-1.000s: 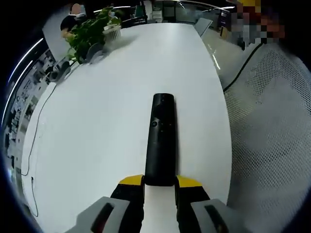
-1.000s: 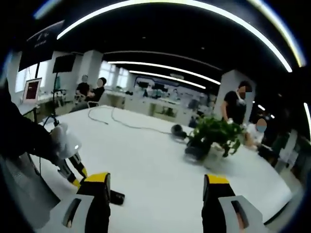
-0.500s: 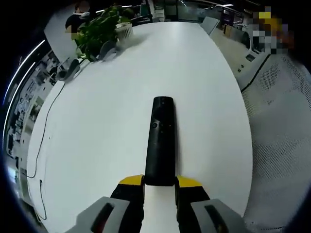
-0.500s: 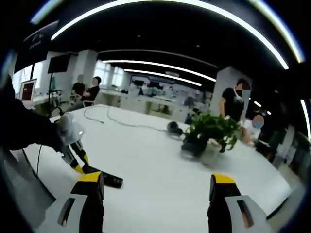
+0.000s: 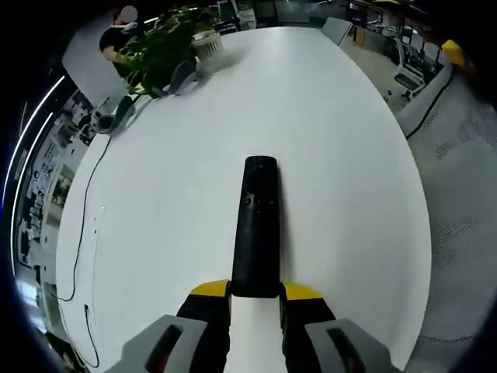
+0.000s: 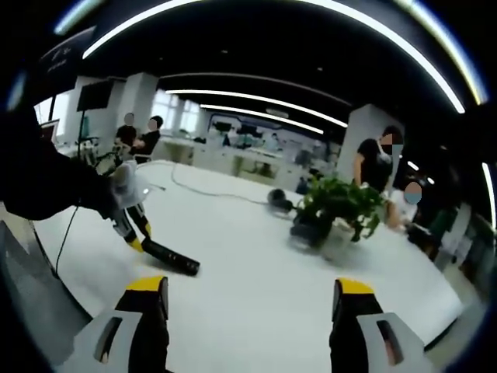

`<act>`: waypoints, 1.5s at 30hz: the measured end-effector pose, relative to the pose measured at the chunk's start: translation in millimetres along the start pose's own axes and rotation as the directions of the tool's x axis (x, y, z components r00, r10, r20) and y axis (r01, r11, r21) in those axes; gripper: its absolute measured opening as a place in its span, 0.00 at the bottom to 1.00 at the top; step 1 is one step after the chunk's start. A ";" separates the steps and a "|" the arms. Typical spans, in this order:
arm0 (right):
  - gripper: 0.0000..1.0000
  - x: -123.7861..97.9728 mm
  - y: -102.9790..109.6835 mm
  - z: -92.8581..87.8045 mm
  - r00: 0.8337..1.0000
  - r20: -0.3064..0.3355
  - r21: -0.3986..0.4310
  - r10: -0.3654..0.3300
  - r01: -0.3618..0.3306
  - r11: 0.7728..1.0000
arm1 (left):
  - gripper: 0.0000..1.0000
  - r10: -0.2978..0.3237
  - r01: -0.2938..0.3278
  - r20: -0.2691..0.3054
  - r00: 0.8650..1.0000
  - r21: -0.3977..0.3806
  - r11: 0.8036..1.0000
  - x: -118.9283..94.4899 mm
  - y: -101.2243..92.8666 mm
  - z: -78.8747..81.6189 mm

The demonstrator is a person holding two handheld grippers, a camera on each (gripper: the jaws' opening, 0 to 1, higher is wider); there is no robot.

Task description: Press the specified remote control buttons in sequence, fully releasing each button before pressing the next.

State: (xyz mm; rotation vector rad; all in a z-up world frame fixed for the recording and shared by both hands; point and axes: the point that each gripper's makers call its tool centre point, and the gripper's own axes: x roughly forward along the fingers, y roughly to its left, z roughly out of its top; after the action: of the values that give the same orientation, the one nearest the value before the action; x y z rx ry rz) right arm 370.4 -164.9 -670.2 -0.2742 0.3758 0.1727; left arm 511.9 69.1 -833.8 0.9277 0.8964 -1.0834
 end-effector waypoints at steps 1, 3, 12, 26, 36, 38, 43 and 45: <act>0.85 0.1 0.0 -0.5 1.000 -0.002 0.000 0.000 0.000 1.000 | 0.23 0.002 -0.002 -0.003 1.000 0.000 1.000 0.2 4.0 0.3; 0.85 1.3 0.5 -2.5 1.000 -0.012 -0.001 0.002 -0.002 1.000 | 0.23 0.007 -0.007 -0.009 1.000 -0.003 1.000 1.0 13.7 0.4; 0.84 3.4 2.5 -9.3 0.999 -0.048 -0.019 0.006 -0.007 1.000 | 0.23 0.042 -0.042 -0.031 0.999 -0.008 0.999 11.6 52.6 -3.1; 0.83 6.7 0.8 -18.9 0.995 -0.100 -0.047 -0.011 0.007 0.999 | 0.23 0.066 -0.065 -0.051 0.996 0.022 0.998 26.3 102.6 0.0; 0.82 8.1 -5.8 -21.9 0.992 -0.116 -0.043 -0.040 0.035 0.998 | 0.23 0.089 -0.084 -0.077 0.993 0.060 0.995 38.3 133.1 4.5; 0.82 8.8 -6.1 -22.8 0.992 -0.120 -0.045 -0.043 0.038 0.998 | 0.23 0.092 -0.087 -0.081 0.993 0.061 0.994 38.5 138.1 5.9; 0.82 9.8 -5.8 -24.9 0.990 -0.131 -0.050 -0.044 0.038 0.998 | 0.23 0.097 -0.088 -0.096 0.991 0.090 0.992 43.7 150.3 6.0; 0.82 9.9 -5.8 -25.1 0.990 -0.133 -0.052 -0.045 0.039 0.998 | 0.23 0.096 -0.085 -0.113 0.989 0.098 0.992 46.6 154.1 4.7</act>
State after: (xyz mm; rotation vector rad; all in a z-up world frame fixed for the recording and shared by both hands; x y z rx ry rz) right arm 372.2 -176.7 -695.0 -0.3427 0.4989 0.1225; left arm 671.7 81.2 -849.6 1.1086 0.8976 -1.0071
